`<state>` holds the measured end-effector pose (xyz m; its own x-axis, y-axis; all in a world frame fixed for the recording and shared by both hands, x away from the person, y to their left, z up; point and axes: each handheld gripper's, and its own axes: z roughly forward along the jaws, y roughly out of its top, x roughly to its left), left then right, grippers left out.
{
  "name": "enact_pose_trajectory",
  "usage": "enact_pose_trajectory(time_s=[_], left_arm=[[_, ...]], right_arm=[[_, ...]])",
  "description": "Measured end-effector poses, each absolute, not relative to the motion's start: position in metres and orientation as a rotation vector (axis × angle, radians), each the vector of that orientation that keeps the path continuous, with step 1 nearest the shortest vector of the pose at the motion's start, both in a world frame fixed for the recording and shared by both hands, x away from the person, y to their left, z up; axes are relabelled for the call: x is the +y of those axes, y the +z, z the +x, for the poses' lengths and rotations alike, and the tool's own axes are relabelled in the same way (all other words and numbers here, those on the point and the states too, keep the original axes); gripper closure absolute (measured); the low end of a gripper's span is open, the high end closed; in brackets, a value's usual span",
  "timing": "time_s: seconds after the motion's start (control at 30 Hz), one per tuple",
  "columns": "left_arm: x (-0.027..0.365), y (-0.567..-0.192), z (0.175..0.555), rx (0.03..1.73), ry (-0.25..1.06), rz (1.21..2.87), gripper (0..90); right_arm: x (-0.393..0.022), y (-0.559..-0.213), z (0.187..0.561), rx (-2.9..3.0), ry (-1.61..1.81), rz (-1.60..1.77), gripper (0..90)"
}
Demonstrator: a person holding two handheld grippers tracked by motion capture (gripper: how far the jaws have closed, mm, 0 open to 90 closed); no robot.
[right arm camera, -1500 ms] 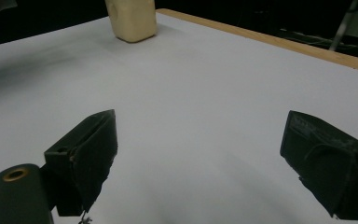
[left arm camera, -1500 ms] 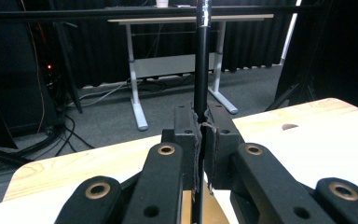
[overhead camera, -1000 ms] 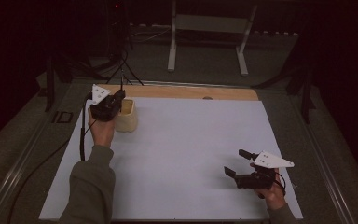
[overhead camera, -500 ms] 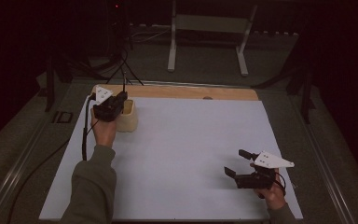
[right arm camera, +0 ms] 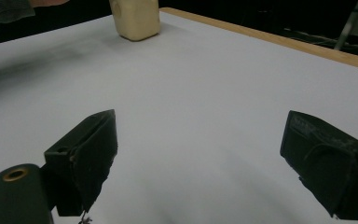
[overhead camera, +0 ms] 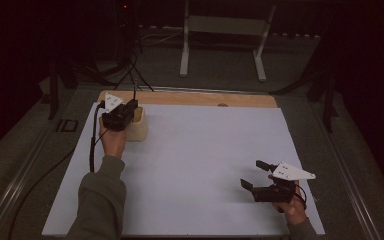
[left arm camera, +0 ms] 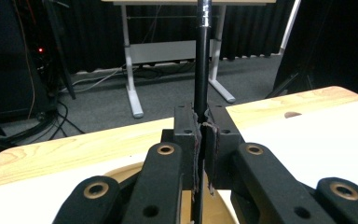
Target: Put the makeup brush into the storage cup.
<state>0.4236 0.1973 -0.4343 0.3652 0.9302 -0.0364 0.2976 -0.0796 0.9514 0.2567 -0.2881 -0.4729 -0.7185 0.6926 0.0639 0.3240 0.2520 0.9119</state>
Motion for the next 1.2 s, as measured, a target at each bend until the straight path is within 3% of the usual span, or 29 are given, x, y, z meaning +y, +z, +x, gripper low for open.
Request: enact_pose_trajectory(time_s=[0.67, 0.7, 0.8, 0.87, 0.93, 1.2], left_arm=[[0.204, -0.445, 0.421, 1.157, 0.731, 1.628, 84.0], [0.205, -0.445, 0.421, 1.156, 0.708, 1.621, 77.9], [0.209, -0.443, 0.421, 1.184, 0.66, 1.606, 40.7], [0.212, -0.442, 0.42, 1.199, 0.65, 1.596, 29.4], [0.215, -0.441, 0.419, 1.207, 0.645, 1.588, 24.9], [0.221, -0.438, 0.415, 1.219, 0.654, 1.588, 21.8]], right_arm=[[-0.289, -0.473, 0.257, 2.18, 1.457, 0.931, 10.8], [-0.289, -0.473, 0.257, 2.18, 1.457, 0.93, 10.8], [-0.289, -0.473, 0.257, 2.181, 1.457, 0.931, 10.8], [-0.289, -0.473, 0.257, 2.179, 1.457, 0.932, 10.8], [-0.288, -0.473, 0.257, 2.178, 1.458, 0.932, 10.8], [-0.288, -0.473, 0.257, 2.179, 1.458, 0.937, 10.8]])
